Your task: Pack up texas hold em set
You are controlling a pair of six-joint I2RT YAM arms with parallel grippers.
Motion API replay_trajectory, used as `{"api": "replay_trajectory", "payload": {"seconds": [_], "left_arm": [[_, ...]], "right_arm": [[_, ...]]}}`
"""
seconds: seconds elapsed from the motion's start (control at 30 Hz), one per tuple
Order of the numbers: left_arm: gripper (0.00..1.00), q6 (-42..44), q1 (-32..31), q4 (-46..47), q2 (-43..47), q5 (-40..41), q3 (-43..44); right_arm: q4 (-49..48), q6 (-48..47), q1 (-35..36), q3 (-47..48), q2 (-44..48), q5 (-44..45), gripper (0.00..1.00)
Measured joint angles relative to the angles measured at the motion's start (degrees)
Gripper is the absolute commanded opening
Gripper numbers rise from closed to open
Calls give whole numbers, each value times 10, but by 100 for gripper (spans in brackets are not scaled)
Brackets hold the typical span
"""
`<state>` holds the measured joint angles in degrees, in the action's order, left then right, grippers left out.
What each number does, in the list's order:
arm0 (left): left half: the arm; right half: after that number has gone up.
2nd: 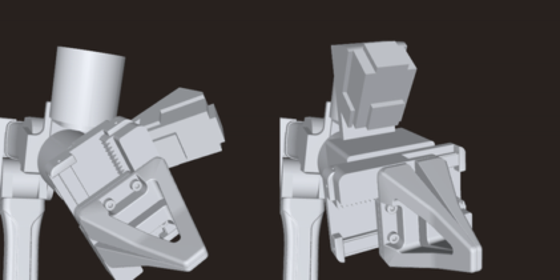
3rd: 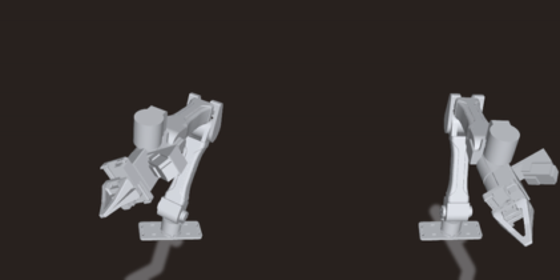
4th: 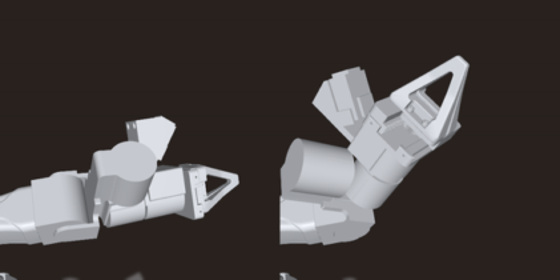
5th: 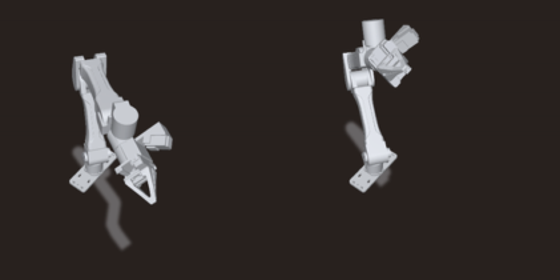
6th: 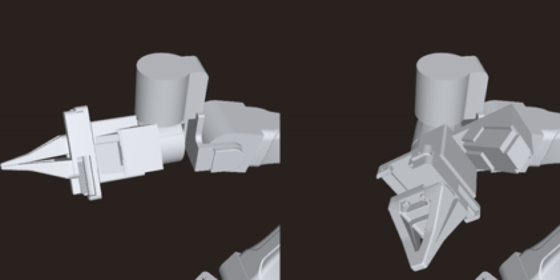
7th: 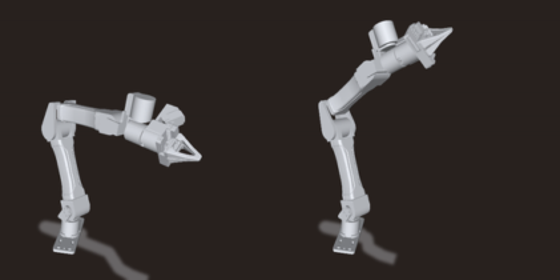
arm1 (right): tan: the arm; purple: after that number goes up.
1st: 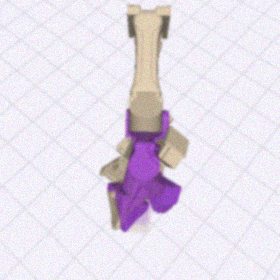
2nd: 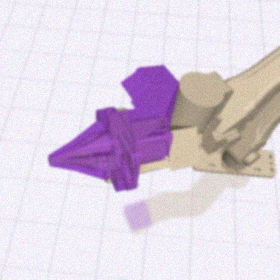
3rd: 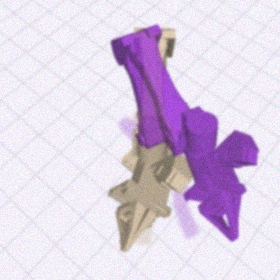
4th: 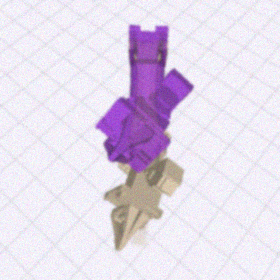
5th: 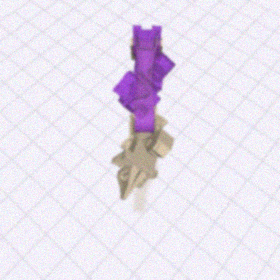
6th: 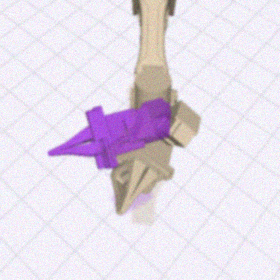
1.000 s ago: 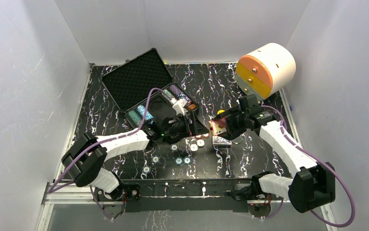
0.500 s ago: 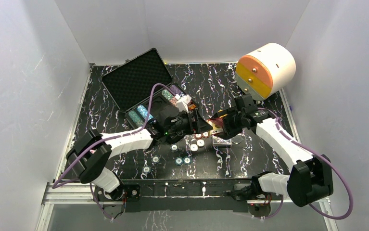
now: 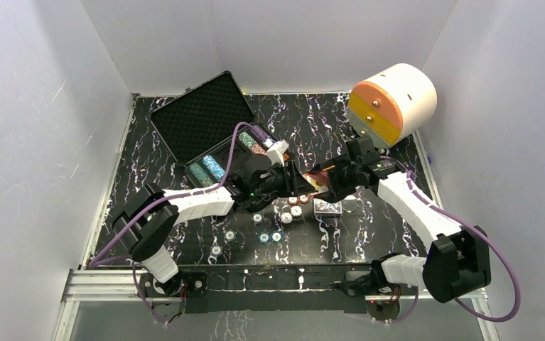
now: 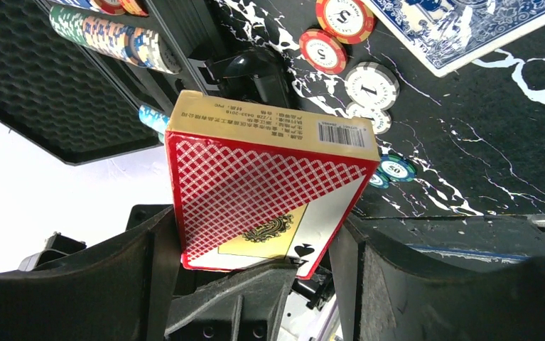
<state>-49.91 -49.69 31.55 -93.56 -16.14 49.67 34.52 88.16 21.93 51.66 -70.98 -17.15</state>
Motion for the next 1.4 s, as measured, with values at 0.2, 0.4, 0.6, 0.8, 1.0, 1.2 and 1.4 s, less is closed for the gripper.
{"api": "replay_trajectory", "payload": {"seconds": [0.2,0.4,0.6,0.8,1.0,1.2,1.4], "left_arm": [[2,-4,0,10,-6,-13,12],[0,2,4,-59,0,3,31],[0,23,86,-195,93,47,33],[0,56,222,-300,198,104,49],[0,73,301,-382,198,118,78],[0,71,348,-429,141,92,104],[0,70,366,-435,67,54,130]], "right_arm": [[0,-10,-2,3,0,0,63],[13,-97,1,24,-10,39,98],[-17,-263,-3,85,0,87,98],[-95,-335,-5,85,63,75,97],[-114,-362,-5,84,57,59,94],[-111,-369,-5,70,42,45,93],[-107,-367,-5,66,44,36,92]]}}
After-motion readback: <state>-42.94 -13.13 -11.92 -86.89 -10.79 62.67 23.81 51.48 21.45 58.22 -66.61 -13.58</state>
